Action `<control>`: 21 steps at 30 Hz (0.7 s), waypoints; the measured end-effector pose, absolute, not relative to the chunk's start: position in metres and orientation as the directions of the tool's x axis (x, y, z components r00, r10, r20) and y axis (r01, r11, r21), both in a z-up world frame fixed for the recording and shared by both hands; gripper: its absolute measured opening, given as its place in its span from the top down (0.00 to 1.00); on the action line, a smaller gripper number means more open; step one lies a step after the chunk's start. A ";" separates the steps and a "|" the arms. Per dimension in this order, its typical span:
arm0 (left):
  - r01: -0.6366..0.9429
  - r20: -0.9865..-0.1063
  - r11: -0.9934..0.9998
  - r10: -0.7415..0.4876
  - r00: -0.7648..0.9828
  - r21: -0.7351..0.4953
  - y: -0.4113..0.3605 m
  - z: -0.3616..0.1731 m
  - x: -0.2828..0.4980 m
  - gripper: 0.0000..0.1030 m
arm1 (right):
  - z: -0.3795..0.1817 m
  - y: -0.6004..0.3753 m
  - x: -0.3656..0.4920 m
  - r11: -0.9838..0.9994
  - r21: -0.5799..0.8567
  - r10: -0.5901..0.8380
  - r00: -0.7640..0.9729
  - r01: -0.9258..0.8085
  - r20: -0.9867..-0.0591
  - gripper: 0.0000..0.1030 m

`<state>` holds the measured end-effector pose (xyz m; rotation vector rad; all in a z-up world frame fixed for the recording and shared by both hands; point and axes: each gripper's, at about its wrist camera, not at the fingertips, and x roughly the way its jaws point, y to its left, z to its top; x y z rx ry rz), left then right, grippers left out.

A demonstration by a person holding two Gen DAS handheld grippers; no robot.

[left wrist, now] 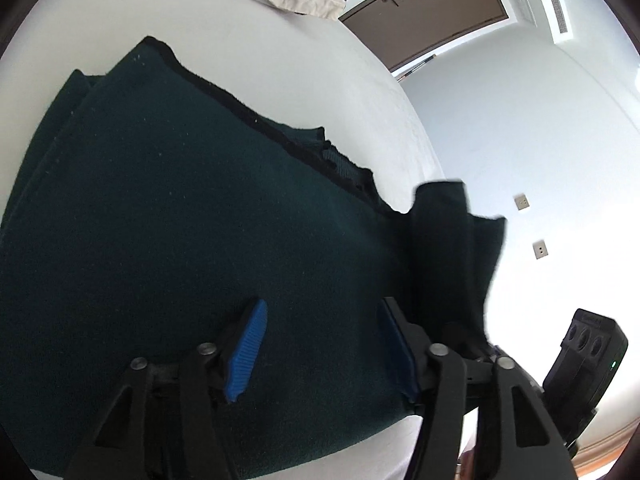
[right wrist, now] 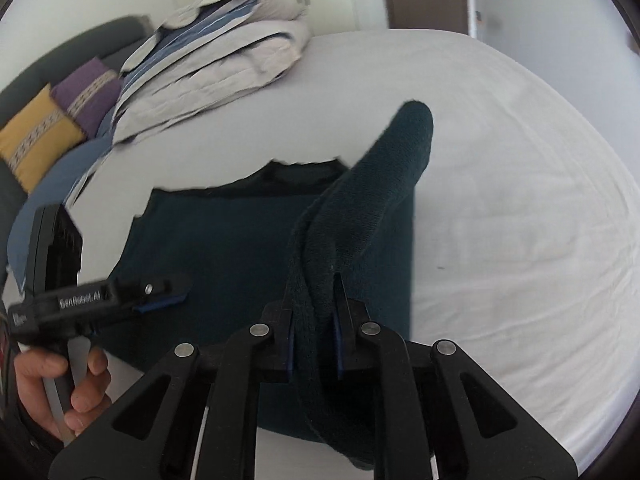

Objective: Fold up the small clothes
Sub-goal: 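Grasp the sweater edge with the right gripper and fold it over the body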

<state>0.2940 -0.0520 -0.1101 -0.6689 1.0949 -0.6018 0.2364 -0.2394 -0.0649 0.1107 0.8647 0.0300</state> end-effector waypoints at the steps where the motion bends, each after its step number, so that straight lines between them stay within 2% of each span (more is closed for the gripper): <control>1: 0.106 -0.580 0.641 -0.743 0.334 -0.760 -0.050 -0.110 0.296 0.26 | -0.071 -0.217 0.241 0.998 0.064 0.067 0.631 -0.028 -0.773 0.88; 3: 0.089 -0.575 0.626 -0.755 0.315 -0.774 -0.048 -0.113 0.299 0.23 | -0.090 -0.182 0.250 0.996 -0.006 0.049 0.601 -0.089 -0.798 0.88; 6: 0.083 -0.585 0.628 -0.758 0.289 -0.774 -0.054 -0.116 0.306 0.22 | -0.113 -0.169 0.253 0.995 0.013 0.065 0.576 -0.094 -0.815 0.88; 11: 0.073 -0.600 0.634 -0.758 0.255 -0.770 -0.076 -0.116 0.322 0.21 | -0.109 -0.178 0.242 0.994 0.040 0.093 0.603 -0.100 -0.792 0.88; 17: 0.100 -0.665 0.690 -0.720 0.196 -0.717 -0.114 -0.112 0.335 0.21 | -0.104 -0.185 0.227 0.993 0.034 0.102 0.638 -0.117 -0.763 0.88; 18: 0.102 -0.672 0.696 -0.715 0.194 -0.711 -0.118 -0.111 0.336 0.25 | -0.103 -0.185 0.224 0.993 0.031 0.100 0.645 -0.118 -0.758 0.88; 21: 0.098 -0.699 0.722 -0.690 0.189 -0.685 -0.127 -0.111 0.341 0.51 | -0.102 -0.184 0.216 0.992 0.027 0.102 0.648 -0.125 -0.755 0.85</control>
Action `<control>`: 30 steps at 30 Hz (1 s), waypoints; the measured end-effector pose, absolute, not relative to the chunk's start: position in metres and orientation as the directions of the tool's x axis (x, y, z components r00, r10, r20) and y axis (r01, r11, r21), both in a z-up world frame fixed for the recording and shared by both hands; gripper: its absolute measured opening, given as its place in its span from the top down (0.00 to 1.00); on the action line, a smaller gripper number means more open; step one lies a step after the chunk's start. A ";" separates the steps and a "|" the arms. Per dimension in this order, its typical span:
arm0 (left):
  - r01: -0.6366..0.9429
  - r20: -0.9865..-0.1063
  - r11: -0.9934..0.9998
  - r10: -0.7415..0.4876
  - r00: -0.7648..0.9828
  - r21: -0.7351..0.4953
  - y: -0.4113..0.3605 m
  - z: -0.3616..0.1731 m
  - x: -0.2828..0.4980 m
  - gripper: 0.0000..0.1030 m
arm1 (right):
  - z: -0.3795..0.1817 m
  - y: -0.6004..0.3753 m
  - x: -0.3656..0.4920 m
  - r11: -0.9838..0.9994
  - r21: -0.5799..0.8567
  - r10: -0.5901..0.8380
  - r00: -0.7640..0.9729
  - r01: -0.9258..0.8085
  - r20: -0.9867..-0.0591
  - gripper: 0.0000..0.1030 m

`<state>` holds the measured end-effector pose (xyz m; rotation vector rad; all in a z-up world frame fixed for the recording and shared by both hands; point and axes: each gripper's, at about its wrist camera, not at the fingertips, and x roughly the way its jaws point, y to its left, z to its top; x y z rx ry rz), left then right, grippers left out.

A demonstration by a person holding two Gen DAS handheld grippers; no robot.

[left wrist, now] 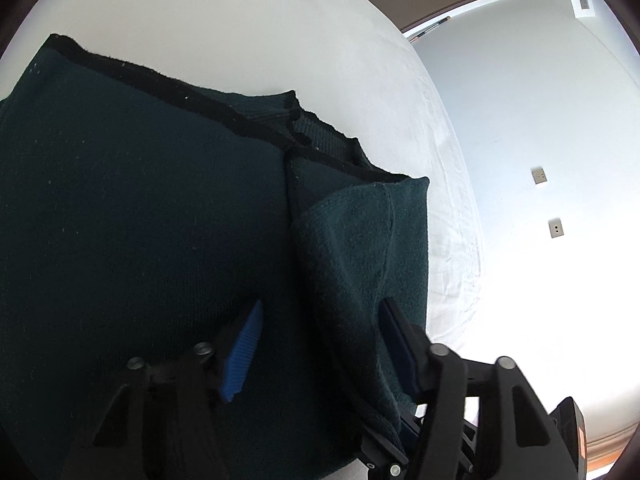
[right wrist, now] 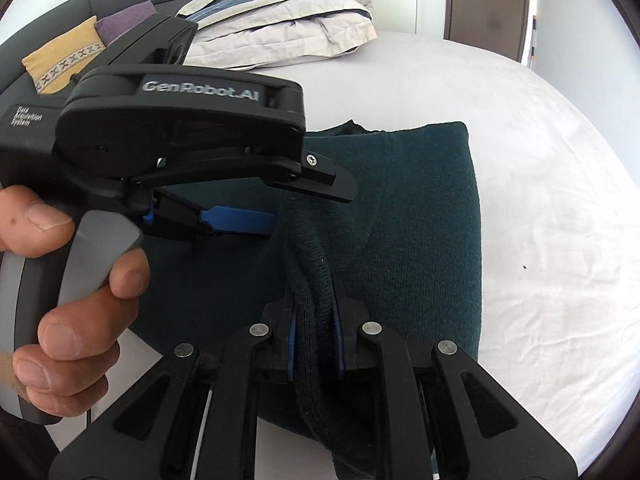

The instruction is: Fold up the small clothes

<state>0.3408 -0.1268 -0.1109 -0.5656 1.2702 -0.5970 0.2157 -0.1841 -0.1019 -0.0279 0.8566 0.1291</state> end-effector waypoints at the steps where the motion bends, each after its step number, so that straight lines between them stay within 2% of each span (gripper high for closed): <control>1: 0.102 -0.707 0.729 -0.682 0.188 -0.677 -0.130 -0.111 0.341 0.64 | -0.101 -0.183 0.213 0.992 0.031 0.104 0.648 -0.123 -0.754 0.83; 3: 0.123 -0.721 0.745 -0.666 0.192 -0.656 -0.131 -0.110 0.340 0.74 | -0.099 -0.183 0.205 0.991 0.054 0.120 0.647 -0.122 -0.753 0.82; 6: 0.144 -0.733 0.763 -0.645 0.214 -0.630 -0.134 -0.104 0.337 0.80 | -0.094 -0.186 0.190 0.990 0.068 0.133 0.662 -0.123 -0.737 0.80; 9: 0.166 -0.739 0.773 -0.635 0.227 -0.613 -0.133 -0.098 0.335 0.82 | -0.087 -0.183 0.168 0.992 0.017 0.096 0.687 -0.122 -0.721 0.79; 11: 0.180 -0.738 0.774 -0.633 0.234 -0.607 -0.131 -0.093 0.338 0.83 | -0.084 -0.181 0.149 0.993 -0.028 0.064 0.708 -0.117 -0.703 0.75; 12: 0.185 -0.737 0.775 -0.633 0.237 -0.605 -0.134 -0.090 0.338 0.83 | -0.084 -0.180 0.138 0.992 -0.051 0.049 0.719 -0.116 -0.693 0.70; 13: 0.190 -0.735 0.773 -0.634 0.240 -0.605 -0.134 -0.089 0.338 0.84 | -0.085 -0.179 0.128 0.991 -0.077 0.027 0.727 -0.110 -0.687 0.60; 15: 0.197 -0.731 0.771 -0.637 0.245 -0.606 -0.135 -0.085 0.337 0.84 | -0.087 -0.176 0.110 0.987 -0.122 -0.003 0.745 -0.106 -0.667 0.55; 19: 0.190 -0.708 0.748 -0.663 0.242 -0.636 -0.133 -0.081 0.337 0.85 | -0.090 -0.164 0.091 0.959 -0.264 -0.089 0.769 -0.107 -0.634 0.55; 23: 0.186 -0.684 0.723 -0.690 0.235 -0.665 -0.127 -0.076 0.339 0.85 | -0.085 -0.153 0.071 0.896 -0.441 -0.210 0.822 -0.055 -0.529 0.55; 25: 0.185 -0.685 0.723 -0.690 0.233 -0.666 -0.127 -0.077 0.339 0.85 | -0.086 -0.153 0.066 0.886 -0.459 -0.216 0.823 -0.060 -0.525 0.51; 30: 0.181 -0.707 0.747 -0.665 0.241 -0.640 -0.126 -0.087 0.339 0.83 | -0.096 -0.138 0.058 0.877 -0.458 -0.171 0.800 -0.142 -0.575 0.54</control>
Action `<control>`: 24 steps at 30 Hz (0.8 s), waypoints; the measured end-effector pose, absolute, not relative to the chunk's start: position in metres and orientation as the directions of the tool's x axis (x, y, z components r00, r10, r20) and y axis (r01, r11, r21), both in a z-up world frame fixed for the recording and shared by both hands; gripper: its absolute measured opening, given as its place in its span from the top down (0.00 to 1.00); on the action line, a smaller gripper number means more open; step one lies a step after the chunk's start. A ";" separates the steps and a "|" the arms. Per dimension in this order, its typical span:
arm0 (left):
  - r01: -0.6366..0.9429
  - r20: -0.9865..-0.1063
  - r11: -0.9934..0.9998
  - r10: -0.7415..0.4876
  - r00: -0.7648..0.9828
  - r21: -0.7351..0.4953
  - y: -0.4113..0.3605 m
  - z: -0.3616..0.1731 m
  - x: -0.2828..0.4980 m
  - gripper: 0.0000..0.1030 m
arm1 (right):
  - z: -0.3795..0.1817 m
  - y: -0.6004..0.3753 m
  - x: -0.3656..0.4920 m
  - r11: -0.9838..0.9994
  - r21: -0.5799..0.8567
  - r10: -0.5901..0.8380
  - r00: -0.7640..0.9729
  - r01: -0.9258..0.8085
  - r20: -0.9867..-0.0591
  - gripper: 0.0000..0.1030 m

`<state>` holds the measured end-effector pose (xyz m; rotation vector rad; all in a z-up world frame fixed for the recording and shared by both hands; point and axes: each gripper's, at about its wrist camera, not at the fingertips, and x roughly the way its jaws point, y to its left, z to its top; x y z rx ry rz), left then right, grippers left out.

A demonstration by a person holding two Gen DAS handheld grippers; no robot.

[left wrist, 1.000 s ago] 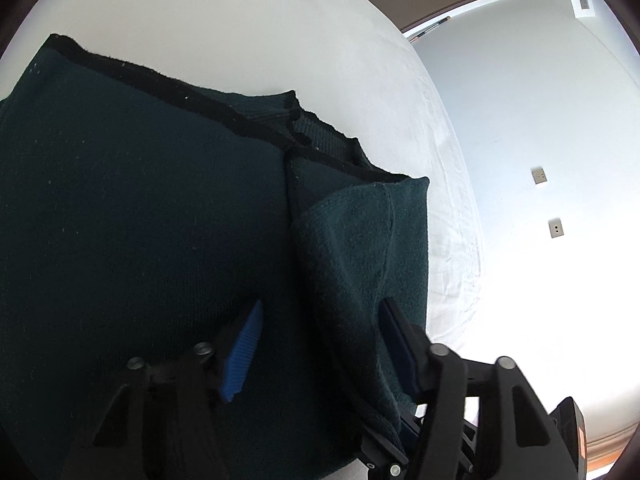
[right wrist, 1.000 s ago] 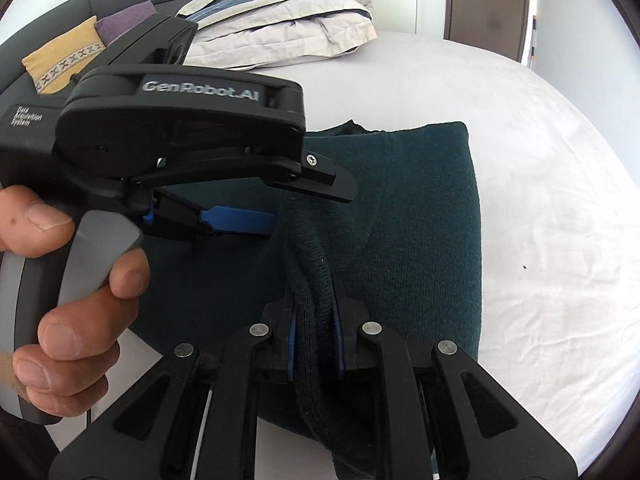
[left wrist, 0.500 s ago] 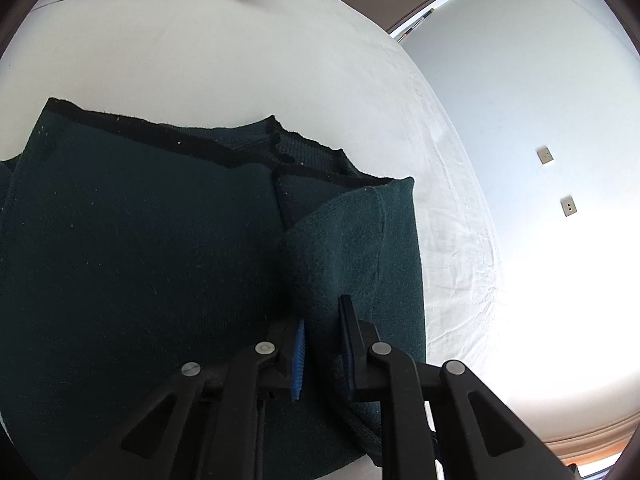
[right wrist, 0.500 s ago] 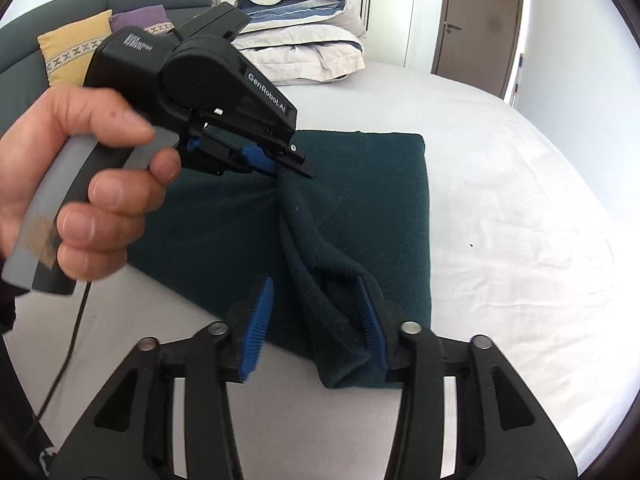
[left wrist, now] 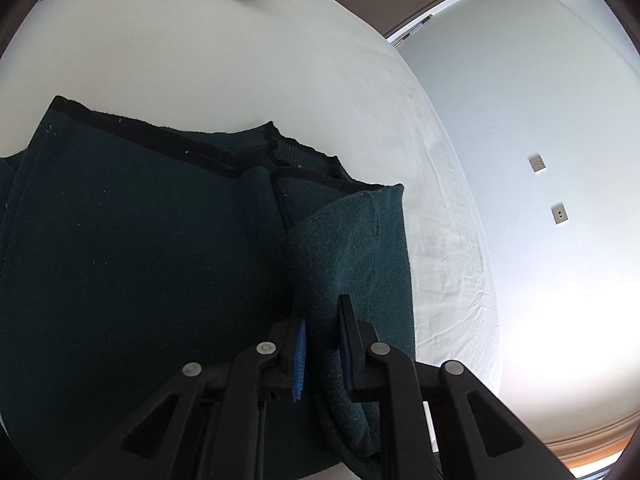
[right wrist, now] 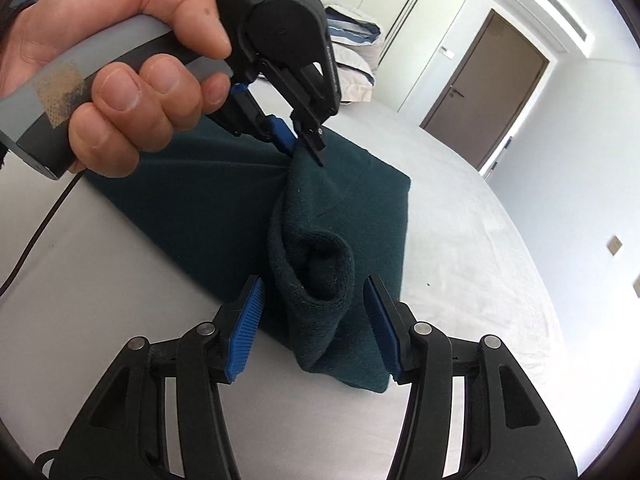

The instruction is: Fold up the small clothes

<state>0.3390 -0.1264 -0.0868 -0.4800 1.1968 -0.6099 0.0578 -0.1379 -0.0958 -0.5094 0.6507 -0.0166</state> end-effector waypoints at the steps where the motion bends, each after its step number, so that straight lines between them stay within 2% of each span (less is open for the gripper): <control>1: 0.182 -0.712 0.751 -0.660 0.241 -0.634 -0.126 -0.089 0.340 0.82 | -0.095 -0.136 0.058 0.880 -0.451 -0.163 0.797 -0.149 -0.582 0.59; 2: 0.183 -0.723 0.764 -0.645 0.249 -0.618 -0.126 -0.089 0.340 0.81 | -0.095 -0.137 0.059 0.889 -0.434 -0.158 0.790 -0.148 -0.593 0.68; 3: 0.185 -0.733 0.778 -0.628 0.261 -0.601 -0.124 -0.088 0.340 0.76 | -0.093 -0.142 0.062 0.903 -0.408 -0.155 0.781 -0.137 -0.605 0.79; 4: 0.181 -0.741 0.791 -0.612 0.277 -0.585 -0.121 -0.086 0.340 0.64 | -0.089 -0.147 0.063 0.920 -0.371 -0.144 0.775 -0.124 -0.615 0.80; 5: 0.174 -0.742 0.799 -0.599 0.300 -0.575 -0.115 -0.081 0.340 0.59 | -0.085 -0.154 0.063 0.938 -0.331 -0.134 0.777 -0.100 -0.615 0.81; 6: 0.168 -0.738 0.808 -0.586 0.334 -0.566 -0.109 -0.074 0.339 0.49 | -0.082 -0.161 0.062 0.951 -0.296 -0.122 0.776 -0.087 -0.618 0.82; 7: 0.173 -0.729 0.811 -0.579 0.365 -0.558 -0.104 -0.065 0.337 0.45 | -0.079 -0.167 0.060 0.961 -0.265 -0.108 0.773 -0.080 -0.625 0.83; 9: 0.219 -0.724 0.812 -0.583 0.370 -0.541 -0.105 -0.053 0.332 0.45 | -0.079 -0.174 0.055 0.972 -0.225 -0.087 0.769 -0.075 -0.633 0.83; 14: 0.260 -0.797 0.835 -0.544 0.262 -0.484 -0.130 -0.067 0.321 0.45 | -0.077 -0.188 0.047 0.986 -0.145 -0.030 0.775 -0.080 -0.631 0.83; 17: 0.230 -0.806 0.828 -0.555 0.203 -0.512 -0.133 -0.084 0.318 0.45 | -0.073 -0.196 0.042 0.994 -0.083 0.007 0.783 -0.075 -0.621 0.83; 24: 0.169 -0.798 0.801 -0.594 0.099 -0.575 -0.138 -0.102 0.324 0.45 | -0.060 -0.203 0.045 0.996 -0.041 0.036 0.798 -0.075 -0.601 0.83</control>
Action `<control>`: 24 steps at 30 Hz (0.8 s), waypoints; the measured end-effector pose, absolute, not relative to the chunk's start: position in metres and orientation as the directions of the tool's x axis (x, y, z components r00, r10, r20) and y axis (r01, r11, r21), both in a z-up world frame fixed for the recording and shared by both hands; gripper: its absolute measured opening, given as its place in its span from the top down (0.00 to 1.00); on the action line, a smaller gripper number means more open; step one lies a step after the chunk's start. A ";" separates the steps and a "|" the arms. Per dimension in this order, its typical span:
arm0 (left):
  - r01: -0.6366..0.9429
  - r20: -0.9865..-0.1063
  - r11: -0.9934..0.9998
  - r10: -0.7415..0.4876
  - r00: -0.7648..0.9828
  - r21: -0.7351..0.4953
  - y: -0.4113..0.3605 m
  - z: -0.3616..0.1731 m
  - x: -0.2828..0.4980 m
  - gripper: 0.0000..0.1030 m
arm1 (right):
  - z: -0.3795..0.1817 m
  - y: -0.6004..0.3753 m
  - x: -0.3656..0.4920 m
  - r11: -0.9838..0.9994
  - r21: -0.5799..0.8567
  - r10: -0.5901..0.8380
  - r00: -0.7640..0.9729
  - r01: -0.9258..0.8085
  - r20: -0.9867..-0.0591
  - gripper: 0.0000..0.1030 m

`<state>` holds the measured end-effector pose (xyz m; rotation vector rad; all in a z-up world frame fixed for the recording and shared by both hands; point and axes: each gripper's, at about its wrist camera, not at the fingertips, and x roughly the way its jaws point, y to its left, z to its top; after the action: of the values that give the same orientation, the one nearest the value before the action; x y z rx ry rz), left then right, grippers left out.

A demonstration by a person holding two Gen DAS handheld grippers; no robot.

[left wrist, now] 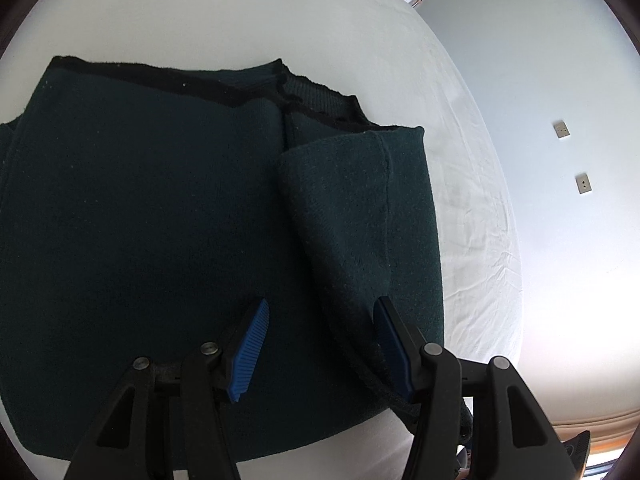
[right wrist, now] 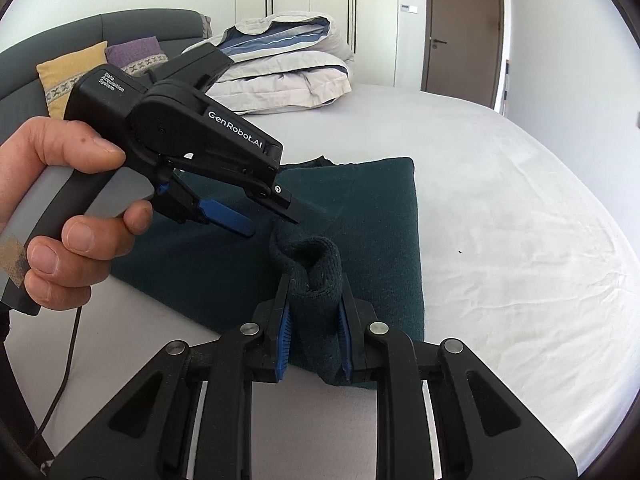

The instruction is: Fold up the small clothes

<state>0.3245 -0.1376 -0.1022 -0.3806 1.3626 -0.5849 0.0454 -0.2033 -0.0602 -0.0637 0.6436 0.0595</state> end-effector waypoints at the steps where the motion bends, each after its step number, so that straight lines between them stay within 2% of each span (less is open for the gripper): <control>1: 0.164 -0.808 0.810 -0.582 0.097 -0.564 -0.138 -0.103 0.325 0.45 | -0.060 -0.205 0.048 0.996 -0.035 0.041 0.801 -0.077 -0.597 0.83; 5: 0.133 -0.813 0.818 -0.573 0.099 -0.560 -0.131 -0.098 0.321 0.45 | -0.056 -0.208 0.036 0.997 -0.020 0.052 0.813 -0.078 -0.580 0.83; 13: 0.037 -0.723 0.723 -0.691 0.017 -0.690 -0.131 -0.114 0.331 0.43 | -0.054 -0.219 0.040 0.997 -0.001 0.067 0.812 -0.083 -0.580 0.83; 18: 0.038 -0.662 0.662 -0.749 -0.001 -0.749 -0.138 -0.110 0.335 0.45 | -0.053 -0.219 0.042 0.996 -0.009 0.067 0.811 -0.089 -0.581 0.83; 21: 0.060 -0.671 0.669 -0.741 -0.019 -0.741 -0.148 -0.109 0.336 0.47 | -0.054 -0.217 0.043 0.995 -0.020 0.067 0.813 -0.096 -0.578 0.83; 23: 0.051 -0.674 0.672 -0.738 -0.031 -0.739 -0.152 -0.115 0.337 0.63 | -0.055 -0.214 0.043 0.994 -0.035 0.063 0.811 -0.102 -0.581 0.83; 24: 0.043 -0.677 0.676 -0.735 -0.032 -0.736 -0.151 -0.117 0.338 0.76 | -0.055 -0.212 0.044 0.993 -0.046 0.059 0.810 -0.106 -0.583 0.83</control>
<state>0.3381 -0.1513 -0.1169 -0.6048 1.4838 -0.6892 0.0438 -0.2123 -0.0555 -0.0778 0.6198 0.0885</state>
